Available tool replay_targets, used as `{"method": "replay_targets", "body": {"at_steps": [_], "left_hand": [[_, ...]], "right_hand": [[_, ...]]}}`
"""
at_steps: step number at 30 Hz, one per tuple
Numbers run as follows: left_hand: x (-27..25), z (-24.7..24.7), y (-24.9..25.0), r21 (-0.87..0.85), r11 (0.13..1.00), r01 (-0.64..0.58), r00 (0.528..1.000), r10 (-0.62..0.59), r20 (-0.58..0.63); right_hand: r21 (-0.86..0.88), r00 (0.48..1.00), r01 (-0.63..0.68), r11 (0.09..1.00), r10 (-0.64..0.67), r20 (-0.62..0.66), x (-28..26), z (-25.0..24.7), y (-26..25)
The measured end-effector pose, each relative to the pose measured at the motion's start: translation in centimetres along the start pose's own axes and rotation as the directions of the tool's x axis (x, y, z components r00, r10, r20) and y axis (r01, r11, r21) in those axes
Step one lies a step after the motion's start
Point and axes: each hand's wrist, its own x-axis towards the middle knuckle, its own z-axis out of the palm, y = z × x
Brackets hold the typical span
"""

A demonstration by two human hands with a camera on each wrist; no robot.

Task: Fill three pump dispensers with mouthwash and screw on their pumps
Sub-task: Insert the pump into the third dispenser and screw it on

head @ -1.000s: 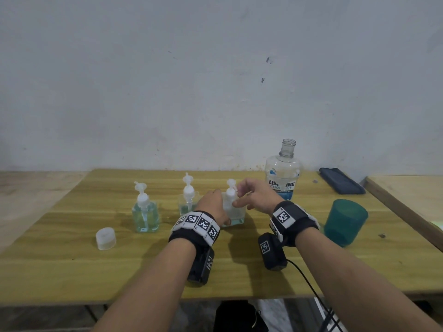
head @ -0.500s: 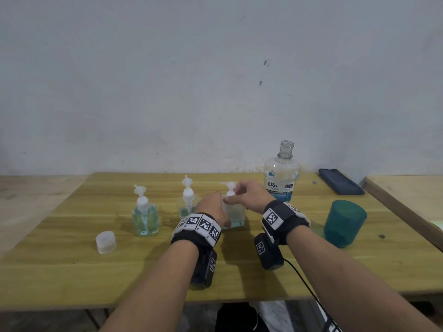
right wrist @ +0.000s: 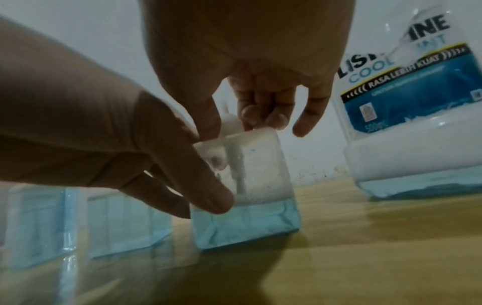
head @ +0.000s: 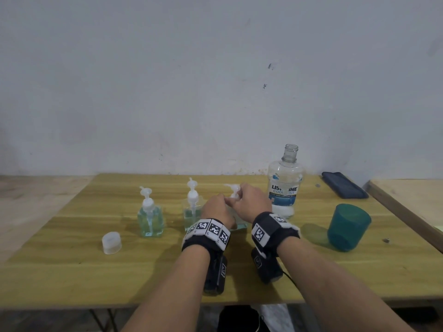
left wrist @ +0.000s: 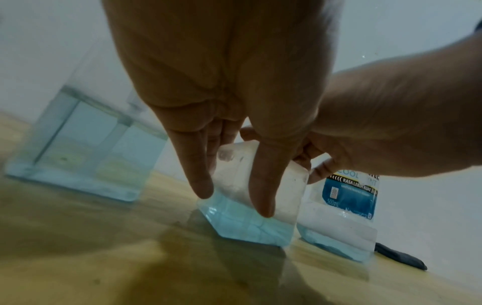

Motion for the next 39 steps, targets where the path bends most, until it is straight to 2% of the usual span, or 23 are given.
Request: {"method": "replay_targets", "body": {"at_steps": [5,9,12,15,17,20,22,26,29,33,36,39], "left_hand": [[-0.4,0.2,0.1,0.006,1.0,-0.025,0.997,0.025,-0.078],[-0.4,-0.2,0.2,-0.078,0.997,0.021,1.0,-0.022,-0.012],[-0.3,-0.5,0.3,-0.083,0.997,0.005,1.0,-0.004,0.01],[-0.1,-0.9,0.7,-0.092,0.994,-0.053,0.998,0.051,-0.03],[0.1,-1.2,1.1,-0.091,0.993,-0.07,0.997,0.066,-0.047],[0.3,-1.2,1.3,-0.069,0.994,-0.084,0.995,0.08,-0.057],[0.3,-1.0,1.1,-0.054,0.995,-0.081,0.995,0.077,-0.07],[0.2,-0.1,0.8,-0.06,0.997,-0.053,0.994,0.047,-0.102],[0.3,0.1,0.7,-0.089,0.996,-0.023,0.991,0.011,-0.135],[0.3,0.2,0.6,-0.007,1.0,-0.019,0.99,0.018,-0.141],[0.0,0.3,0.6,0.013,1.0,0.0,0.993,0.001,-0.117],[-0.1,0.2,0.7,0.017,1.0,0.009,0.993,-0.007,-0.116]], "right_hand": [[-0.11,0.997,0.012,0.994,-0.021,-0.08,-0.5,0.5,-0.9],[-0.055,1.0,0.011,0.998,-0.011,0.0,-0.7,-0.5,-0.5],[0.136,0.994,0.06,0.989,-0.071,0.078,-0.6,-1.2,0.5],[0.467,0.986,0.041,0.883,-0.111,0.123,-0.5,-1.9,0.9],[0.611,0.991,0.041,0.79,-0.108,0.073,-0.2,-2.1,1.0],[0.709,0.997,0.043,0.704,-0.074,0.012,0.2,-2.1,0.9],[0.695,0.998,0.058,0.716,-0.065,-0.015,0.4,-2.0,0.6],[0.568,0.998,0.046,0.822,-0.008,-0.069,0.6,-1.1,0.3],[0.451,0.996,0.092,0.888,-0.084,-0.037,0.2,-0.8,0.4],[0.249,0.968,0.253,0.935,-0.244,-0.068,-0.4,-0.2,0.8],[0.2,0.962,0.273,0.941,-0.265,-0.067,-0.4,-0.1,0.9],[0.235,0.968,0.252,0.939,-0.243,-0.069,-0.4,-0.1,0.9]]}}
